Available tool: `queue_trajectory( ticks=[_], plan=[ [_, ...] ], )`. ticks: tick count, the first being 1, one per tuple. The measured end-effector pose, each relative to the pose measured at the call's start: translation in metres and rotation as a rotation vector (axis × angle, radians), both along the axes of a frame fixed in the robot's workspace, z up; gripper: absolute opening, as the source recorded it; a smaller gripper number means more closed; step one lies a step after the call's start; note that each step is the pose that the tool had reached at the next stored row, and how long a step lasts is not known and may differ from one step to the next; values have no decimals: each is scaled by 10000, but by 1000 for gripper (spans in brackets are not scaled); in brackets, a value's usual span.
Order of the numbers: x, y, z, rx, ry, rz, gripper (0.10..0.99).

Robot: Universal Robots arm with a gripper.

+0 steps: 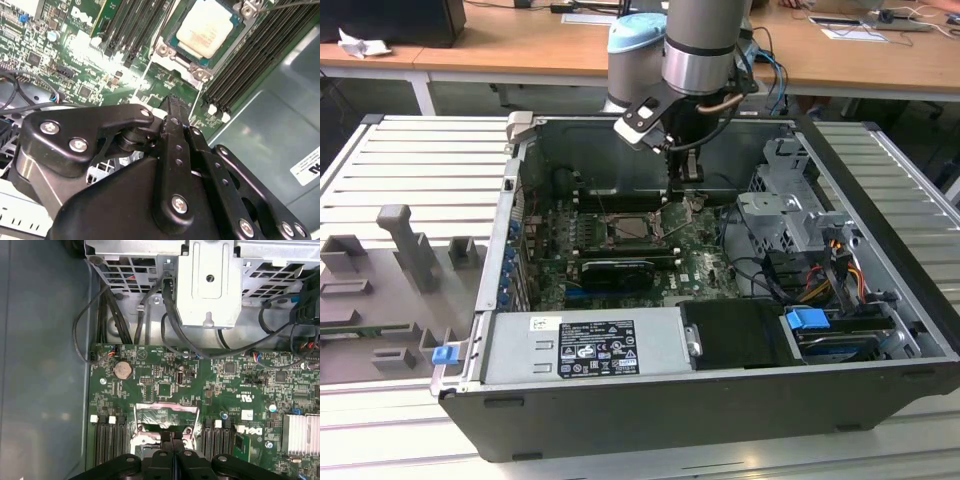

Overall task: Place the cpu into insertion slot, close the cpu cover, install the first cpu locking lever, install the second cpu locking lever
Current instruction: 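Close the cpu cover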

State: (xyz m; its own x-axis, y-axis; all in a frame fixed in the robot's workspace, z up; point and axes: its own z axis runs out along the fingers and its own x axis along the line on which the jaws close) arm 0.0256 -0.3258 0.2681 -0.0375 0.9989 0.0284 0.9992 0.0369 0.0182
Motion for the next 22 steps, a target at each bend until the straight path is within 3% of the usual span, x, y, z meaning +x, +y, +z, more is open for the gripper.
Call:
queue_trajectory(
  ticks=[5, 11, 18, 22],
  plan=[
    [81, 0, -33, 1, 4, 363, 106],
    [308, 12, -80, -38, 45, 179, 106],
    [441, 13, -137, -38, 45, 179, 106],
    [446, 12, -201, -38, 45, 178, 106]
  ],
)
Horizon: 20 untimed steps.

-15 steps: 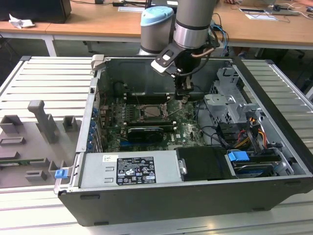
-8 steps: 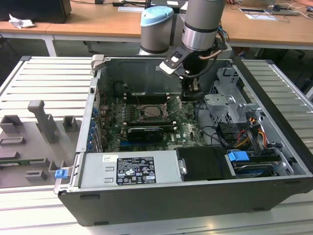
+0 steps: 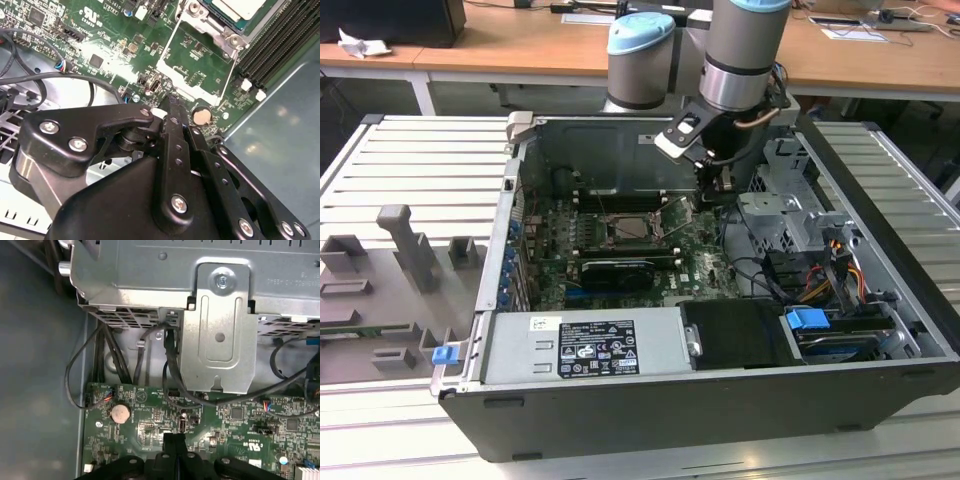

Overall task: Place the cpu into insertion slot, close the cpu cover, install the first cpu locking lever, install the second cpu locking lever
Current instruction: 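Close the cpu cover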

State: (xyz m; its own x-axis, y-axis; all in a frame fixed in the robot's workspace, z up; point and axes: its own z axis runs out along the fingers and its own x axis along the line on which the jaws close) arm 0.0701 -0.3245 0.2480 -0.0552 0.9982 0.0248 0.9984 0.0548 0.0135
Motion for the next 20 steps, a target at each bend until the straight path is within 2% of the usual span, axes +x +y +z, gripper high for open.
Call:
queue_trajectory(
  ticks=[1, 2, 4, 5, 6, 8, 11, 12, 16, 18, 20],
  plan=[
    [0, 0, -7, 0, 1, 0, 106],
    [1, 0, -7, -2, 60, 3, 106],
    [0, 0, -8, 4, 221, 0, 106],
    [0, 0, -7, 7, 449, 0, 106],
    [0, 0, -6, 6, 542, 0, 106],
    [0, 1, -2, 7, 680, 2, 106],
    [-54, 0, -2, 8, 687, 0, 106],
    [-97, 0, -2, 9, 686, 2, 106],
    [-168, 0, -2, 8, 592, 0, 106],
    [-202, 0, -2, 9, 566, 2, 106],
    [-273, 0, -4, 9, 546, 1, 106]
  ],
)
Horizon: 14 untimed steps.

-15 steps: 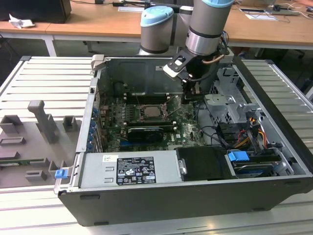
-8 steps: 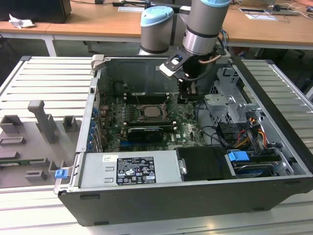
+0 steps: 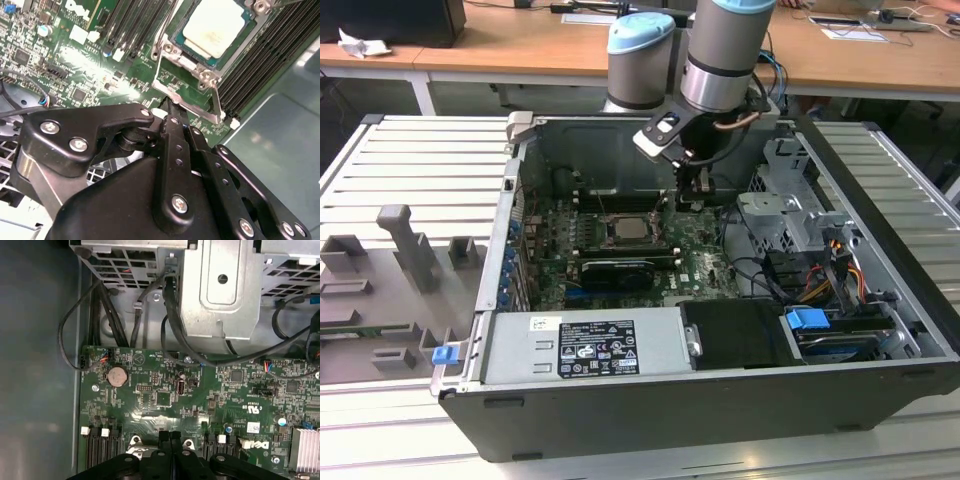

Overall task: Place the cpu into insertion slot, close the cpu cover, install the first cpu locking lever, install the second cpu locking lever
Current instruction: 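Close the cpu cover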

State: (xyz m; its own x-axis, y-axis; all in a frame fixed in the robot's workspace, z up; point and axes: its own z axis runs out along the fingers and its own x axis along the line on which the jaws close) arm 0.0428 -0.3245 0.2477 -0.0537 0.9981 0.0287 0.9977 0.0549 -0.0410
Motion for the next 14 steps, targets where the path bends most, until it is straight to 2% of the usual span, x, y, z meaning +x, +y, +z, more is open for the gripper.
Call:
queue_trajectory(
  ticks=[1, 5, 9, 13, 14],
  plan=[
    [-60, 0, -1, -1, -3, 0, 106],
    [-105, 0, -4, 0, -4, 1, 106],
    [-197, 0, -14, -2, -3, 0, 106],
    [-295, 0, -50, 0, -4, 1, 106],
    [-326, 0, -82, -1, -3, 1, 106]
  ],
)
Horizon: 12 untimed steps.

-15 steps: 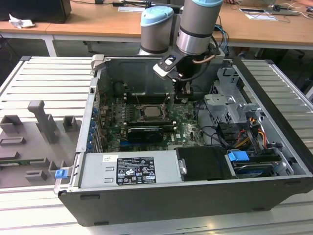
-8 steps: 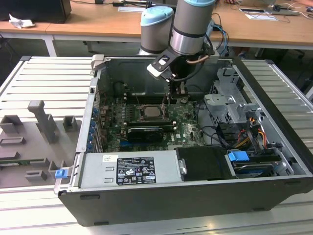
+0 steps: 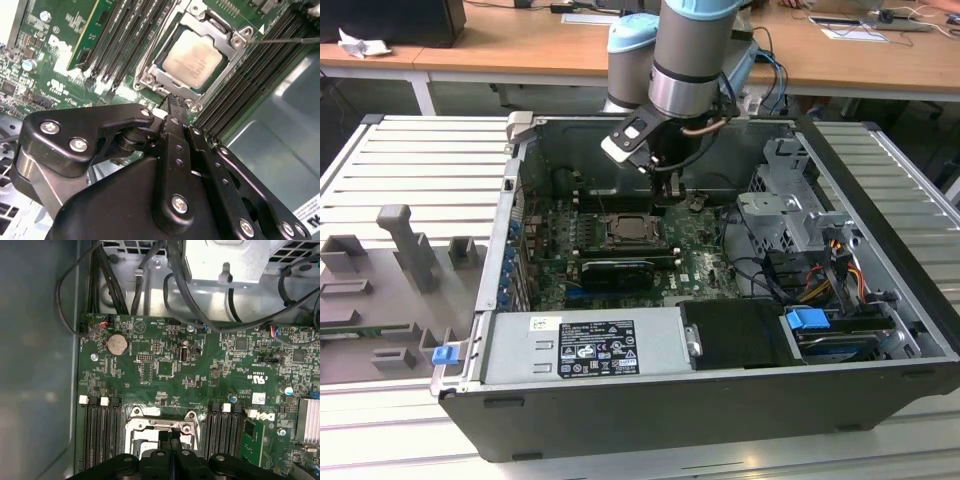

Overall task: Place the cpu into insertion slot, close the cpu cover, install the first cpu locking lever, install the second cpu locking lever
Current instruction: 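Close the cpu cover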

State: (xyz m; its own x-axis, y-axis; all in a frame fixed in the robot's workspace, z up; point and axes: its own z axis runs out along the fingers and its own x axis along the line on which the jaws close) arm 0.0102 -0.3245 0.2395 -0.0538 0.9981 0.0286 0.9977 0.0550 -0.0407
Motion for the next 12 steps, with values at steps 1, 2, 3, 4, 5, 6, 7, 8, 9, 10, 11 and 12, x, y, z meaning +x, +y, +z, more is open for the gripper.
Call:
queue_trajectory(
  ticks=[1, 2, 3, 4, 5, 6, 7, 8, 9, 10, 11, 12],
  plan=[
    [-46, 0, -38, -1, -3, 0, 106],
    [-88, 0, -62, 0, -8, 3, 106],
    [-128, 0, -88, 0, -15, 3, 106],
    [-157, 0, -101, 1, -23, 4, 106],
    [-237, 0, -130, 1, -78, 7, 106],
    [-275, 0, -147, 0, -134, 7, 106],
    [-290, 0, -161, 1, -165, 6, 106],
    [-303, 0, -174, 1, -186, 7, 106],
    [-310, 0, -178, 0, -191, 7, 106],
    [-315, -1, -180, -1, -195, 8, 106],
    [-321, -1, -182, -2, -199, 8, 106],
    [-327, 0, -184, -1, -202, 8, 106]
  ],
)
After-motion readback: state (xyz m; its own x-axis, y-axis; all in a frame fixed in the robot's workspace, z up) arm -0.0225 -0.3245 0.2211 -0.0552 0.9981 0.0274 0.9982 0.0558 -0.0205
